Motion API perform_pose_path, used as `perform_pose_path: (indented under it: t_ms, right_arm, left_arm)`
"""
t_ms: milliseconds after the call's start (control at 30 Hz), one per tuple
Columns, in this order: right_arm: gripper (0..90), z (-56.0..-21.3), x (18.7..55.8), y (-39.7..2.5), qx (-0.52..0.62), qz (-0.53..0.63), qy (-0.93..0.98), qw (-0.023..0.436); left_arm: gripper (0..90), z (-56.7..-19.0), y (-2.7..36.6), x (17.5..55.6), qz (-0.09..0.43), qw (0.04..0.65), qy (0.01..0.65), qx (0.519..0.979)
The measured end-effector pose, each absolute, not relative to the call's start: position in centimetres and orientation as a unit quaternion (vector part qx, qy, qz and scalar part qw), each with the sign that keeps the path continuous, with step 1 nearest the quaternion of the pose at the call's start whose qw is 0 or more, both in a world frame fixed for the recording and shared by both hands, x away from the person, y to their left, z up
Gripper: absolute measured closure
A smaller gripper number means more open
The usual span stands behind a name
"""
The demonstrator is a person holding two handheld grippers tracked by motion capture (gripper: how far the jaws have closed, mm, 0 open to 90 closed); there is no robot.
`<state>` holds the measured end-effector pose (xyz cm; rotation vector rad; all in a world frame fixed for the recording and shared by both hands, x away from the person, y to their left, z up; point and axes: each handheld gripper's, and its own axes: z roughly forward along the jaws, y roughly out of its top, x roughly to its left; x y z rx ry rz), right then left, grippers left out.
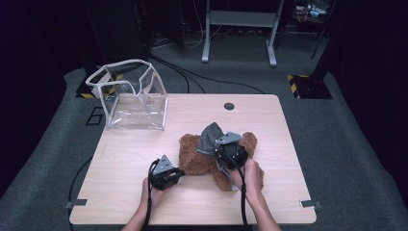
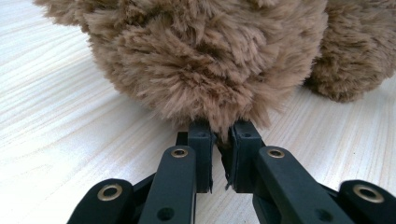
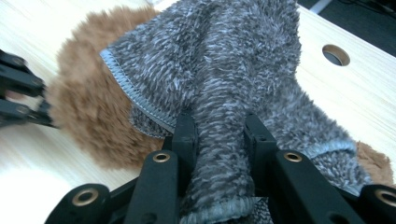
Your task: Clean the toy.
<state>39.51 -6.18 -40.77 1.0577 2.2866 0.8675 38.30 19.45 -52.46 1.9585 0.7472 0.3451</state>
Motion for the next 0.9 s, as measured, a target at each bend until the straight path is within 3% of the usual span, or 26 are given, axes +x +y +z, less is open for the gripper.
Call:
perform_pose_path:
  t_ms: [900]
  right_arm:
    - [71.1,-41.5,40.1,-15.4,0.49,0.299,0.769,0.281]
  left_arm:
    - [82.1,-52.5,19.4,38.3,0.143,0.487,0.307,0.805]
